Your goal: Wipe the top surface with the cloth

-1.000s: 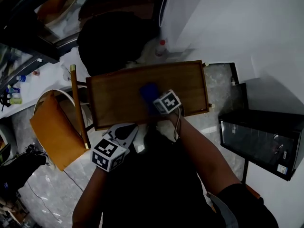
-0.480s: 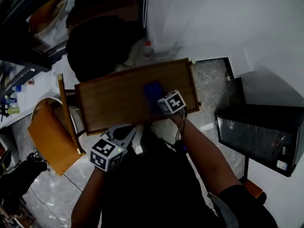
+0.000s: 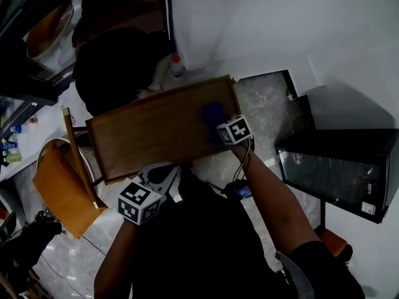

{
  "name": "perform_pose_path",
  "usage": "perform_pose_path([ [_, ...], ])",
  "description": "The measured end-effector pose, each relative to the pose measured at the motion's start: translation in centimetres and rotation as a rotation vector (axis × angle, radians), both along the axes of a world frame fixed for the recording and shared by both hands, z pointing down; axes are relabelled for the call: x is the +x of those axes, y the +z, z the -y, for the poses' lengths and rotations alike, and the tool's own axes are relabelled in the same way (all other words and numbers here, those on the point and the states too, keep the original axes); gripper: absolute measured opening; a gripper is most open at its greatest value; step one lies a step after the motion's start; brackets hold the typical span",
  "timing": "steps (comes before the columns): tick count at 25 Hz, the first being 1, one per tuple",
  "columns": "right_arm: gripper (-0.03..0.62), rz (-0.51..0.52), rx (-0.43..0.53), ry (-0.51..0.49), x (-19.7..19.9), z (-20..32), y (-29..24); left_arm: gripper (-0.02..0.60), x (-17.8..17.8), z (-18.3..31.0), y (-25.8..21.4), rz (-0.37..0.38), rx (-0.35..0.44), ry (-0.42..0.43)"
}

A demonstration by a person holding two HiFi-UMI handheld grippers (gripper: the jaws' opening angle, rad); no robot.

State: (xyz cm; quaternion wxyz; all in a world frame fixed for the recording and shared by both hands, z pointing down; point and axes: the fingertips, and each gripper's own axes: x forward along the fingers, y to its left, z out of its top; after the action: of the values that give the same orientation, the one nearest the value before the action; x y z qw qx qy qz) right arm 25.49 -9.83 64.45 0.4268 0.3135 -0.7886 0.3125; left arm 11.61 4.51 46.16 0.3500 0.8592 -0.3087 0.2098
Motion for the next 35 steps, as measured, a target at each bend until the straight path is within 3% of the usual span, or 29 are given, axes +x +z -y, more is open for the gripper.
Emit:
perform_pose_path([
  [5,0.078,-0.062,-0.018,0.027,2.6,0.7,-0.1,0.005,0.7,0.6,-0.3,-0.004,0.015,0.007],
  [15,0.078,-0.123,-0.088,0.125,3.9,0.7,0.1,0.005,0.4,0.5,-0.6,-0.002,0.024,-0.011],
  [20,0.078,-0.303,-0.078,0.105,6.5,1.2,-0.3,0.005,0.1,0.2,-1.0,-0.016,0.034,-0.029],
  [24,0.081,-0.362,-0.061,0.125,8.0,1.6,-0.3,0.005,-0.7,-0.4,-0.8,-0.018,0.025,-0.042],
  [30,0.080,-0.349,-0.026,0.164,7.6,1.7,-1.2,0.005,-3.3,-0.9,-0.7,-0.025,0.042,-0.083],
  [32,0.080,-0.268,0.021,0.165,4.6,1.8,-2.6,0.005,-4.9,-1.3,-0.5,-0.036,0.040,-0.106],
  [35,0.080,-0.070,0.032,0.135,-3.6,0.1,-4.5,0.005,-7.9,-2.4,-0.3,-0.049,0.031,-0.142],
])
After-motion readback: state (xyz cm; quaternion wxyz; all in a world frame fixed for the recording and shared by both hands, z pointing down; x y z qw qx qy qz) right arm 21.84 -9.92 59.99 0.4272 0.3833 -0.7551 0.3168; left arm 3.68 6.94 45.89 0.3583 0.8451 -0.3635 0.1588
